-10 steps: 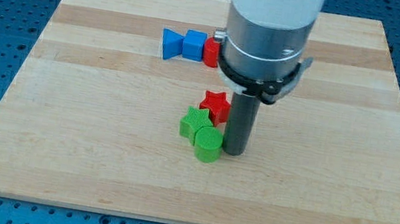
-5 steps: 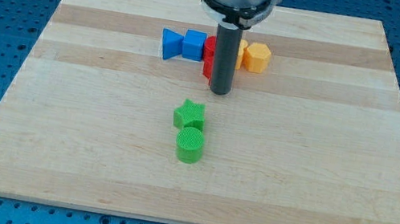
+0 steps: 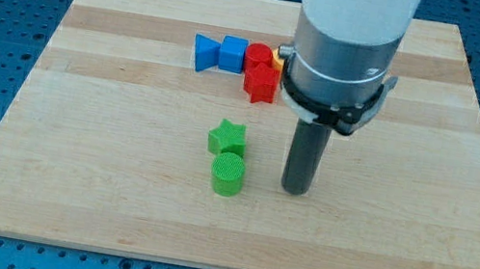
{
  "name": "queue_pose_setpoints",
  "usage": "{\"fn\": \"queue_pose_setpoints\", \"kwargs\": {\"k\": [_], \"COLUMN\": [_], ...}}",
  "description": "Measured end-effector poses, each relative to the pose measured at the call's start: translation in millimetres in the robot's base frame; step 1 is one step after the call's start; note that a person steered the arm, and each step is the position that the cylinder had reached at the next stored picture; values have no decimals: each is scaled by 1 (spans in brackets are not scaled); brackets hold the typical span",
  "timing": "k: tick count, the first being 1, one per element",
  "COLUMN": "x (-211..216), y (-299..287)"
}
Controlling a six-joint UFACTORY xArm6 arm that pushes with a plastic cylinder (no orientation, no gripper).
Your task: Push the green star to the bottom of the red star
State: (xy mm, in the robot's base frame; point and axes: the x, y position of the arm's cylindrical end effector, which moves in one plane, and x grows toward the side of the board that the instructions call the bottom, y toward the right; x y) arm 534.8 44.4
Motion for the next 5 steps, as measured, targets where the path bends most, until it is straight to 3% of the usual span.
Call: {"fn": "queue_pose_setpoints", "kwargs": {"k": [1, 3, 4, 5], "x": [33, 41, 41, 15], "y": [-15, -71, -83, -105]}}
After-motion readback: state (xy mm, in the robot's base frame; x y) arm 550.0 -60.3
